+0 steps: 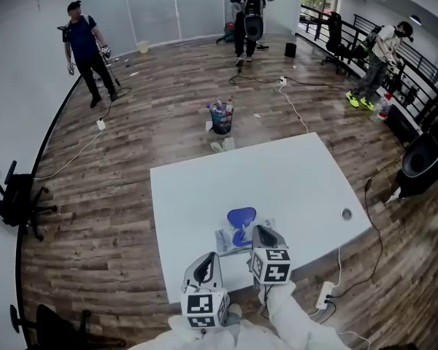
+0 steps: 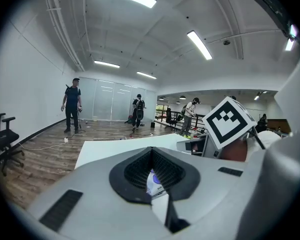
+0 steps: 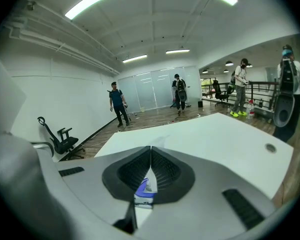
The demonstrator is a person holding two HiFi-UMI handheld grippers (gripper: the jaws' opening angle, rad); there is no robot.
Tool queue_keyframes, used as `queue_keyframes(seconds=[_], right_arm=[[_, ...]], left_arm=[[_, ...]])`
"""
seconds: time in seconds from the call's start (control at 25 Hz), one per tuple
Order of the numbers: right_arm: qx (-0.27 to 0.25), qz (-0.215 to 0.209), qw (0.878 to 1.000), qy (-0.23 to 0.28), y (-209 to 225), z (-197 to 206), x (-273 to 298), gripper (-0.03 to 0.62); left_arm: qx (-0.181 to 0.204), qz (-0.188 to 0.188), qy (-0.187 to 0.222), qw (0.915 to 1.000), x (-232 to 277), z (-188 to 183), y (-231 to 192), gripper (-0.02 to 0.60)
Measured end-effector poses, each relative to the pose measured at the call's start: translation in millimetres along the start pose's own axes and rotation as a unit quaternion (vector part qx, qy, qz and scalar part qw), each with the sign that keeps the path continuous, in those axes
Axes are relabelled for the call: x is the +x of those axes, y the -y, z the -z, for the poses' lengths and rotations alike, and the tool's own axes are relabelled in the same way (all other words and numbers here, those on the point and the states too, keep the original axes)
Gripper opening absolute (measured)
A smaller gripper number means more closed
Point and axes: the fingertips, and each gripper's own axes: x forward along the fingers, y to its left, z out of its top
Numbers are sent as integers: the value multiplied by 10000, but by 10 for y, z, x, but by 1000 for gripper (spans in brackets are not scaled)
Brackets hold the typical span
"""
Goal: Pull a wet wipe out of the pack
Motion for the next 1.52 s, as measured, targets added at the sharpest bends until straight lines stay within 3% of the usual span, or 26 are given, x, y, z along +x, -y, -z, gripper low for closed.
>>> queue_keyframes(seconds=[0.44,0.92,1.52], right_arm=[[138,175,9995,244,177,-85,-335,15],[406,479,9978,216,324,215,-790,15],[446,671,9964,257,448,267,-847,14]], left_arm=[[22,239,113,9996,153,-91,168,9],[169,279,230,9992,300,-177,186,9],[223,301,210,9991,417,-212,166,9]])
